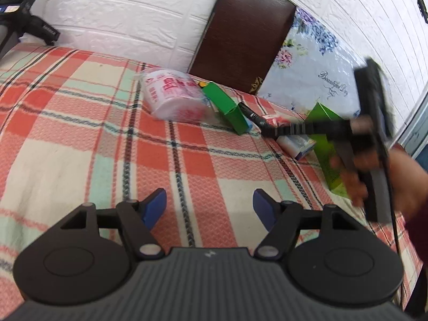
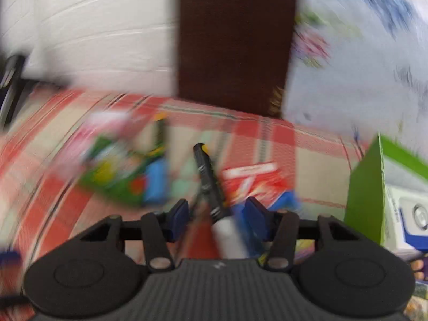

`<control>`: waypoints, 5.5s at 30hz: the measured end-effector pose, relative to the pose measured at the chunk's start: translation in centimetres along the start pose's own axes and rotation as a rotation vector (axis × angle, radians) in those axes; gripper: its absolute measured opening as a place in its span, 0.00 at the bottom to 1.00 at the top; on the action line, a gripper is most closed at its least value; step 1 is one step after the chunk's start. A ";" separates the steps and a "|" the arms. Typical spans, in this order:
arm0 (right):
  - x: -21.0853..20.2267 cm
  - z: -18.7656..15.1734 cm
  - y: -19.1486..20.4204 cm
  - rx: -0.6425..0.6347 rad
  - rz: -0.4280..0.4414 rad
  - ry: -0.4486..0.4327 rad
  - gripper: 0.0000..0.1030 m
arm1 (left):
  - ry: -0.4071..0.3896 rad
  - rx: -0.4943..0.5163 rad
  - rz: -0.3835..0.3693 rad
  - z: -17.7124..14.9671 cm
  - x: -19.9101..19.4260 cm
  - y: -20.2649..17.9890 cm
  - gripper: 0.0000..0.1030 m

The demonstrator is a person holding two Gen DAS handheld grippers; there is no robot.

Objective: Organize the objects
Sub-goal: 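Grasp the red-and-blue card pack with both grippers and lift it, then carry the card pack over the green box, lower it in, open both grippers, then withdraw both grippers toward the black white-capped marker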

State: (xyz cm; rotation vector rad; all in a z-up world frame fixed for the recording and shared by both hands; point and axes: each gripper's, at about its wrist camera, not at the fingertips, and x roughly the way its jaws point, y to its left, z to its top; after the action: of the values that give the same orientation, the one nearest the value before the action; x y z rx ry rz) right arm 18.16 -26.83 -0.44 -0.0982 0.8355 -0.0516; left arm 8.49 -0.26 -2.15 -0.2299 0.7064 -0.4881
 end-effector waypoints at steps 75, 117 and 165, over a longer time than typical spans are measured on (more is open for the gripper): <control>-17.7 -25.7 0.3 0.142 -0.024 -0.212 0.66 | 0.314 0.306 -0.317 -4.8 2.4 -15.2 0.47; -10.2 -13.8 -13.9 0.241 -0.360 -0.367 0.65 | -0.010 0.535 -0.092 5.3 10.6 -28.1 0.59; -12.7 -17.4 3.9 0.279 -0.061 -0.187 0.65 | 0.080 0.293 0.234 -2.6 0.4 -5.6 0.65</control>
State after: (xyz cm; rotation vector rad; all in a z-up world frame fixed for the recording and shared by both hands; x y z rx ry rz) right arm -3.22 -23.02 -3.06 0.1326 0.6319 -0.2126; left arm 5.05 -5.40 -2.25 0.1472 0.7194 -0.3722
